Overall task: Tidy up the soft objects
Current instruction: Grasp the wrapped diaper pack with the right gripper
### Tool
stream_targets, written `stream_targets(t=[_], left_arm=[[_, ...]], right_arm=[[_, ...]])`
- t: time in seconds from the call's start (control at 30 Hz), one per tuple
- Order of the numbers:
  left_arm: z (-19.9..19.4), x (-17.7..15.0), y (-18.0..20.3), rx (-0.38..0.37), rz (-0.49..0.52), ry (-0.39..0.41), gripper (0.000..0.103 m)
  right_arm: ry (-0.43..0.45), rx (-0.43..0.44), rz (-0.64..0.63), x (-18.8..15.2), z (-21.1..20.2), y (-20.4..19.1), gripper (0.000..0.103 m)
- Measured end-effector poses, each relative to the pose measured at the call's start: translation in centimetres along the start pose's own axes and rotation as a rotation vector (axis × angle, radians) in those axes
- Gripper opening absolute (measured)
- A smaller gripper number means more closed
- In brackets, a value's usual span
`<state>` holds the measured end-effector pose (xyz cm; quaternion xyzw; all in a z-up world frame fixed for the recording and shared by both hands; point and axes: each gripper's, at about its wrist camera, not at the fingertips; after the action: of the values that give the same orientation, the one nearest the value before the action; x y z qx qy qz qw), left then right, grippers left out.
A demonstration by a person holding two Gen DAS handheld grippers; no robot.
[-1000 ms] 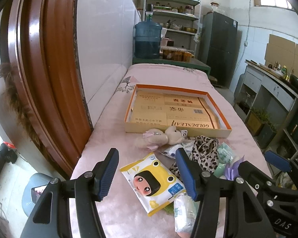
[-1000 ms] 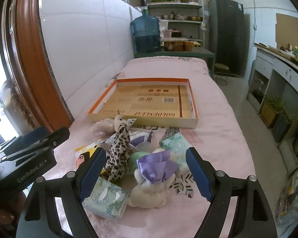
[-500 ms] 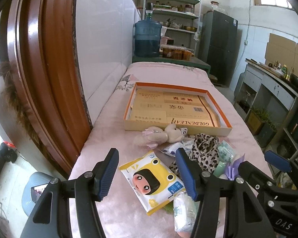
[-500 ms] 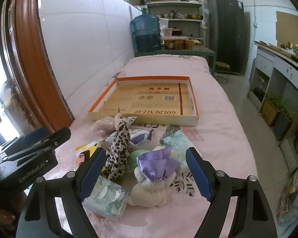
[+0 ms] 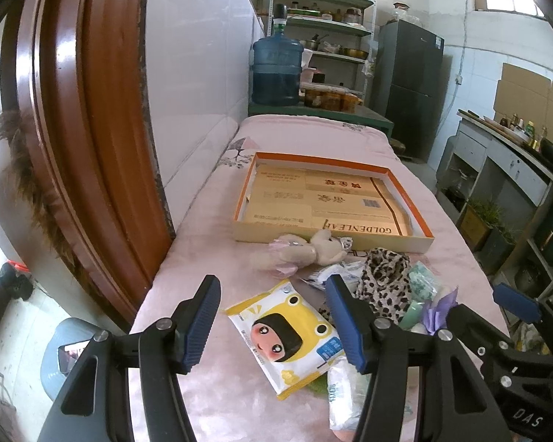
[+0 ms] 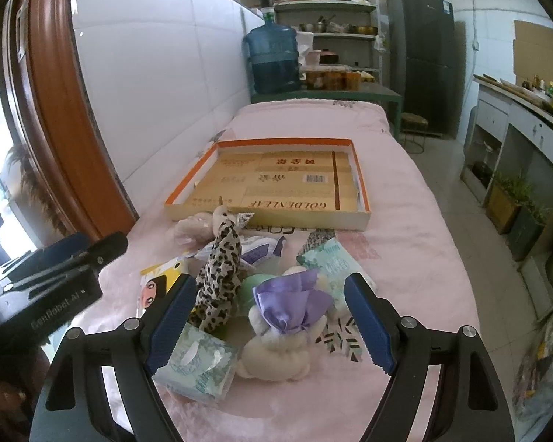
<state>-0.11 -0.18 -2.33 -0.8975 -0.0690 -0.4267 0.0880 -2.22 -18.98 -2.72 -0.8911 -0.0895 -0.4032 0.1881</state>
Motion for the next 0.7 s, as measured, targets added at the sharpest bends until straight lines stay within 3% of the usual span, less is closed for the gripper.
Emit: stream_targets(t=[0.1, 0.47, 0.7], left_arm=[[0.1, -0.2, -0.7, 0.009, -0.021, 0.0, 0.06], [2.0, -0.7, -3.9, 0.012, -0.068, -0.036, 0.06], [2.6, -1.4, -4.2, 0.001, -0.055, -0.057, 0.06]], right_arm=[[-0.009, 0.024, -0.005, -0.2, 0.0, 0.0, 0.083], [-0.144, 0.306, -0.142, -4.0, 1.5, -3.2, 0.083], [-0.185, 0.349, -0.207, -4.2, 3.1, -3.9, 0.083]])
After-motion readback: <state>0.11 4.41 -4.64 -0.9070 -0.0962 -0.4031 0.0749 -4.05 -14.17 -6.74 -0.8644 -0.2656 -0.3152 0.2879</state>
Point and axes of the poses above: each gripper's, at about its wrist camera, not at the fingertips, and z roughly the way its jaws point, y to its right, x to its top, and after that the axes turned 14 degrees about x, right-handed
